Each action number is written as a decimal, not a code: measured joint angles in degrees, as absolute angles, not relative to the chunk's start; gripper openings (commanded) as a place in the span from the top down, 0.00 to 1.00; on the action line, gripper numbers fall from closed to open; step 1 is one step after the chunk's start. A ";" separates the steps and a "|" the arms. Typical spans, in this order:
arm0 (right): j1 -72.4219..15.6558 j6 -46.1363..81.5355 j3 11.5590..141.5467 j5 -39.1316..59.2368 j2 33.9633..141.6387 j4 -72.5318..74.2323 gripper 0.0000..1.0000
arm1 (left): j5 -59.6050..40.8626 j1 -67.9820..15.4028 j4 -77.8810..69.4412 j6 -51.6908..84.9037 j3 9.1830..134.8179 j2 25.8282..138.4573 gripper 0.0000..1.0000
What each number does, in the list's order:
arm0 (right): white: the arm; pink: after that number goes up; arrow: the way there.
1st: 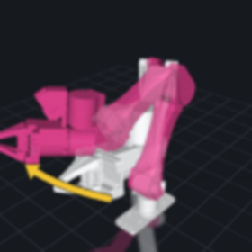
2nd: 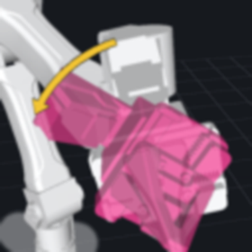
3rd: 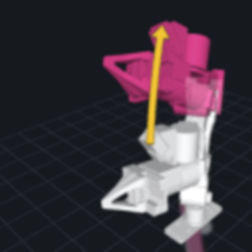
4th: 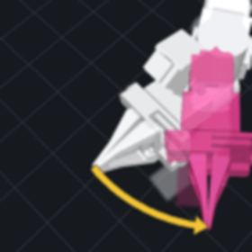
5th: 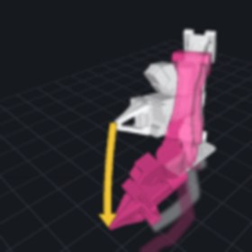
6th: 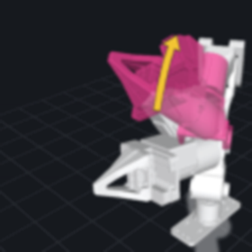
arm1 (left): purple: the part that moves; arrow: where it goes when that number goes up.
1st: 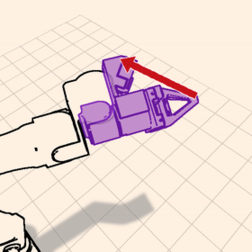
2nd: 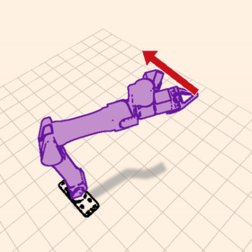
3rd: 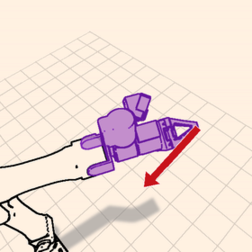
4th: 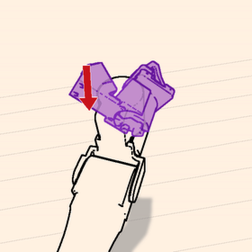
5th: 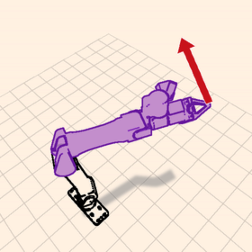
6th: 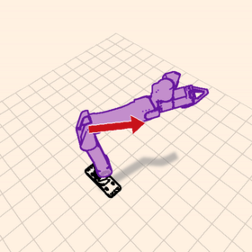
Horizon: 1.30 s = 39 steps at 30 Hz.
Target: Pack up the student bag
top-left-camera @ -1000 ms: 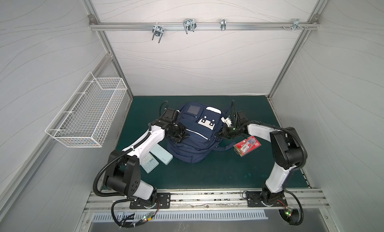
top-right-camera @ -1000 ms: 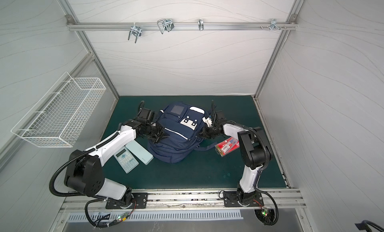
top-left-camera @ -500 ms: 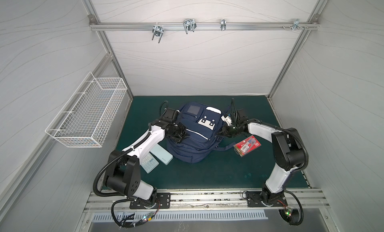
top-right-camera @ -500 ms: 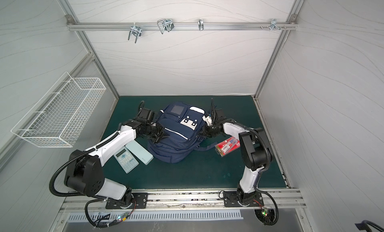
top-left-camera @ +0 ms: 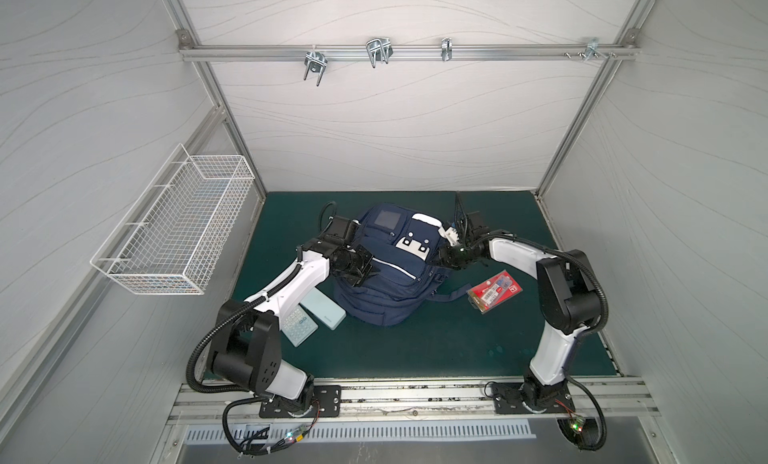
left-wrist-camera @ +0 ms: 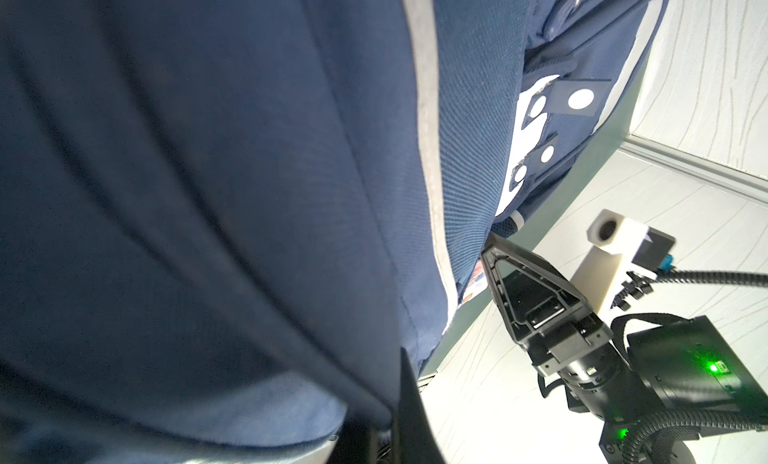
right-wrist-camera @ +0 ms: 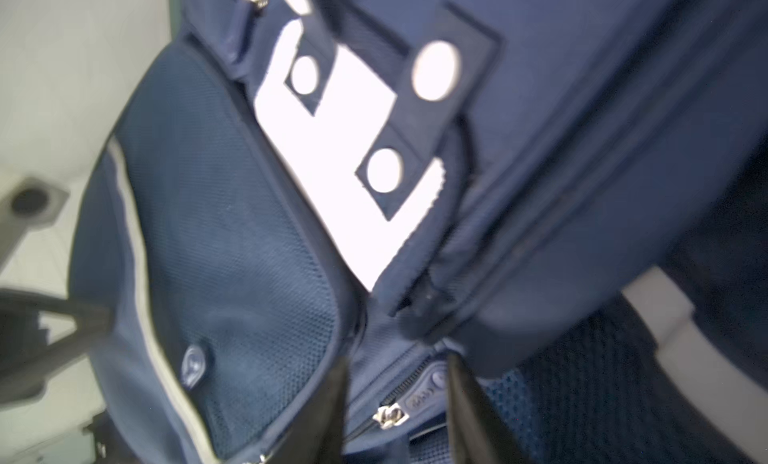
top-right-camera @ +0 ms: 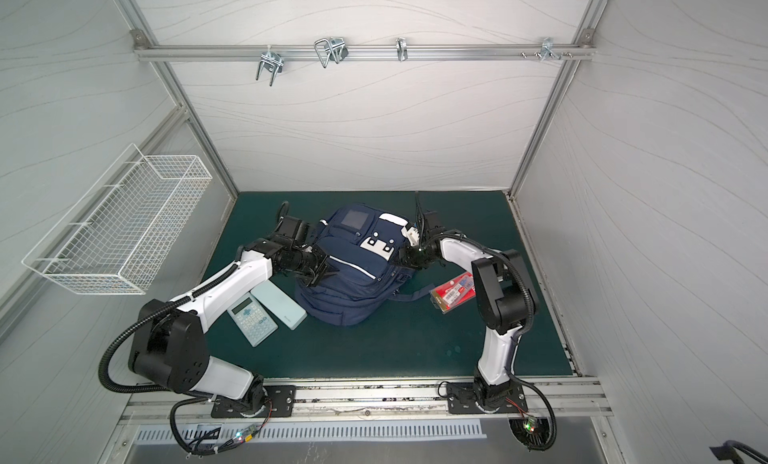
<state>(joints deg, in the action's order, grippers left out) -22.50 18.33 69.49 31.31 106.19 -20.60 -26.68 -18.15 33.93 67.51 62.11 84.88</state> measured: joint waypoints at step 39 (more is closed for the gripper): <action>-31.70 10.48 67.05 16.38 99.48 -29.21 0.71 | -27.51 -17.67 34.00 66.39 62.11 85.89 1.00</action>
<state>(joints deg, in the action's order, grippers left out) -31.70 10.48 67.05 16.38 99.48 -29.21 -27.51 -17.67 34.00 66.39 62.11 85.89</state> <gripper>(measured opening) 0.266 0.053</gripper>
